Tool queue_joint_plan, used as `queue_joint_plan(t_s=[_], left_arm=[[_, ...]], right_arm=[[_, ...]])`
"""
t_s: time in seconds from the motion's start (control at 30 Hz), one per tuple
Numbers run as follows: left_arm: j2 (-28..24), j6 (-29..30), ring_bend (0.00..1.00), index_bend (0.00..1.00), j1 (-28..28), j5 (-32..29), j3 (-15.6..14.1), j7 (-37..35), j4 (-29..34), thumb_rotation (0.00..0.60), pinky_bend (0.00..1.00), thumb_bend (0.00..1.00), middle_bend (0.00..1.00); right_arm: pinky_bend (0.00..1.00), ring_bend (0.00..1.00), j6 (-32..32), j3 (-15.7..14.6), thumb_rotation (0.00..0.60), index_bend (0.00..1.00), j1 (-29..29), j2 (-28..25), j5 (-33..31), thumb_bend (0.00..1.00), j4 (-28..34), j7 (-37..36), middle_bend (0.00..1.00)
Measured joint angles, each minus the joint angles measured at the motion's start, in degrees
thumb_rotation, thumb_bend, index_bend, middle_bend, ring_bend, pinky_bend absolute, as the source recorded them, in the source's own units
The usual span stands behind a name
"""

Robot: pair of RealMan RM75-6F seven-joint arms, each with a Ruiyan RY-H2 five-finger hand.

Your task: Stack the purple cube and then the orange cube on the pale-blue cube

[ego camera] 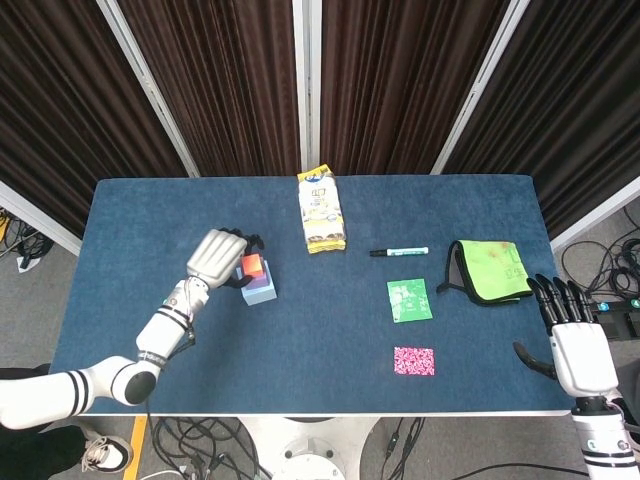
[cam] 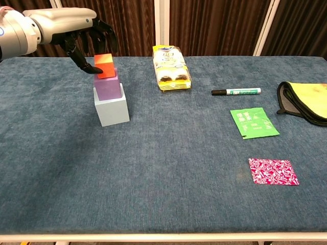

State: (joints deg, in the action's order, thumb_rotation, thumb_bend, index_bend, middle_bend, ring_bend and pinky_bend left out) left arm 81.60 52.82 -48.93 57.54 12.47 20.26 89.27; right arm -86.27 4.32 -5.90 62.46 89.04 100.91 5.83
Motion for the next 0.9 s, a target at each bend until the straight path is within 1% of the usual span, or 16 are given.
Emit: queue_joint_plan(t_s=[0.23, 0.33, 0.5, 0.6, 0.67, 0.77, 0.9], left_arm=[[0.3, -0.1, 0.4, 0.41, 0.3, -0.1, -0.5, -1.1, 0.0, 0.6, 0.42, 0.3, 0.59], [0.3, -0.4, 0.39, 0.4, 0.2, -0.8, -0.5, -1.4, 0.0, 0.6, 0.41, 0.28, 0.55], [0.0, -1.2, 0.32, 0.33, 0.1, -1.6, -0.3, -2.5, 0.3, 0.6, 0.37, 0.2, 0.38], [-0.6, -1.6, 0.26, 0.27, 0.1, -1.7, -0.1, -3.5, 0.6, 0.6, 0.33, 0.15, 0.29], [-1.3, -1.6, 0.25, 0.25, 0.2, -1.6, -0.1, -3.8, 1.1, 0.6, 0.31, 0.14, 0.27], [-2.7, -1.6, 0.24, 0.25, 0.3, -1.8, -0.1, -3.5, 2.0, 0.6, 0.3, 0.13, 0.27], [-6.1, -1.5, 0.23, 0.25, 0.8, -2.3, -0.9, -1.6, 4.0, 0.6, 0.29, 0.13, 0.27]], right_arm=[[0.0, 0.0, 0.1, -0.1, 0.6, 0.02, 0.0, 0.1, 0.0, 0.13, -0.1, 0.1, 0.06], [0.0, 0.0, 0.0, -0.1, 0.6, 0.02, 0.0, 0.1, 0.0, 0.13, -0.1, -0.1, 0.06], [0.0, 0.0, 0.0, 0.0, 0.6, 0.02, 0.0, -0.1, -0.1, 0.13, 0.0, -0.3, 0.07], [0.0, 0.0, 0.1, 0.0, 0.6, 0.02, -0.1, -0.2, -0.1, 0.13, 0.1, -0.3, 0.07], [0.0, 0.0, 0.1, 0.0, 0.6, 0.02, -0.1, -0.3, -0.1, 0.13, 0.2, -0.3, 0.07], [0.0, 0.0, 0.0, 0.1, 0.6, 0.02, 0.0, -0.3, 0.0, 0.13, 0.2, -0.3, 0.07], [0.0, 0.0, -0.1, 0.1, 0.6, 0.02, 0.1, -0.5, -0.1, 0.13, 0.2, -0.7, 0.07]])
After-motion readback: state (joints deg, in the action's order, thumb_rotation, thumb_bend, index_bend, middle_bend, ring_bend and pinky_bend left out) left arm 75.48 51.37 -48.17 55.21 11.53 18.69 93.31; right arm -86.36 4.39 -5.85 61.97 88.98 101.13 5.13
